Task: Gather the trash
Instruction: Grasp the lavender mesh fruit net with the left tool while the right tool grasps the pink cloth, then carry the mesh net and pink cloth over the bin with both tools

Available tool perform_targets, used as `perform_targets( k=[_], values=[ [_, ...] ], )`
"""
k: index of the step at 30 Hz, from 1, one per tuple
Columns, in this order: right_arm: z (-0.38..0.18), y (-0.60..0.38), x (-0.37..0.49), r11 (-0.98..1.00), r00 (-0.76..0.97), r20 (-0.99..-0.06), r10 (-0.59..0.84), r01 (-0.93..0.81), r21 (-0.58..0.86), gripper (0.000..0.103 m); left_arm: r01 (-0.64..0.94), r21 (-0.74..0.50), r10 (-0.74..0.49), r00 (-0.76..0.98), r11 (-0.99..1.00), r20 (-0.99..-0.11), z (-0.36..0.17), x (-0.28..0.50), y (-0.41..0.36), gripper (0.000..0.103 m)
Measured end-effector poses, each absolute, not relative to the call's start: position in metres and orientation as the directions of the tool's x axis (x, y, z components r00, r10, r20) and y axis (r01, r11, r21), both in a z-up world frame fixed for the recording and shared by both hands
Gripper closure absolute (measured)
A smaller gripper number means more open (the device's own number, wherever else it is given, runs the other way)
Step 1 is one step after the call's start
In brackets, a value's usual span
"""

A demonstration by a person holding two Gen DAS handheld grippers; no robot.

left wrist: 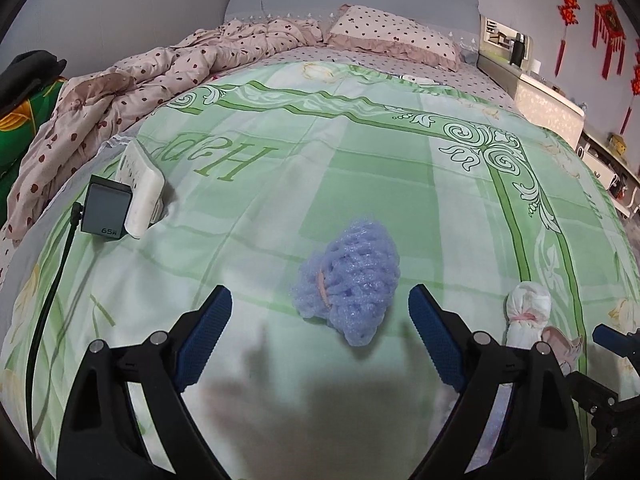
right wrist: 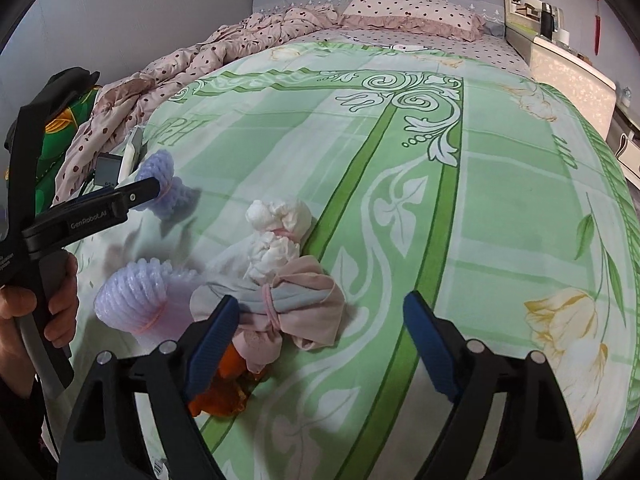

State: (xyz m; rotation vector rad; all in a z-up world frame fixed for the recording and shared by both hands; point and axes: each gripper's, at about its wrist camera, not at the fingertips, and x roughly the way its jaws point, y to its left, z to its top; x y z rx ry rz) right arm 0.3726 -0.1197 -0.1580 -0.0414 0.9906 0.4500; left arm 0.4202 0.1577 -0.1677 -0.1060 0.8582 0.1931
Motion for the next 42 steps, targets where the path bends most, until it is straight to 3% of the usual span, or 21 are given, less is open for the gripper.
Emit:
perform_targets(
  k=[2,4,7,10,12,14,20,24,42],
  values=[
    [-0.163,-0.118,0.373,0.902,0.449,-0.818,0.361,-0.390,0.184,0.026,-0.201,-0.022,0.113,0.633,0.979,-0.766,-0.173,0.426,0.156,0.026],
    [-0.167,-0.117,0.373,0.898,0.437,-0.819,0.372,-0.393,0.198,0.028,-0.183,-0.018,0.103,0.626,0.983,-0.773,-0.179,0.430,0.151,0.039],
    [-0.172,-0.114,0.375,0.889,0.414,-0.822,0.390,-0.401,0.221,0.042,-0.159,-0.012,0.088,0.606,0.987,-0.790,-0.189,0.437,0.145,0.057],
    [-0.173,-0.111,0.374,0.877,0.392,-0.820,0.417,-0.412,0.249,0.059,-0.150,-0.009,0.086,0.613,0.989,-0.785,-0.192,0.438,0.141,0.062],
    [-0.173,-0.108,0.373,0.873,0.391,-0.820,0.418,-0.422,0.244,0.063,-0.144,-0.008,0.084,0.622,0.990,-0.779,-0.192,0.437,0.140,0.064],
    [-0.171,-0.107,0.372,0.871,0.394,-0.817,0.420,-0.428,0.241,0.070,-0.137,-0.006,0.082,0.626,0.991,-0.776,-0.191,0.437,0.139,0.065],
    [-0.160,-0.114,0.365,0.874,0.409,-0.806,0.429,-0.412,0.256,0.077,-0.133,-0.009,0.079,0.644,0.991,-0.761,-0.176,0.430,0.139,0.066],
    [-0.145,-0.124,0.357,0.882,0.436,-0.794,0.423,-0.400,0.250,0.097,-0.129,-0.008,0.079,0.656,0.992,-0.751,-0.161,0.419,0.135,0.066],
    [-0.085,-0.175,0.310,0.907,0.547,-0.736,0.398,-0.356,0.225,0.097,-0.087,-0.066,0.016,0.708,0.994,-0.706,-0.090,0.342,0.098,0.066]
  ],
)
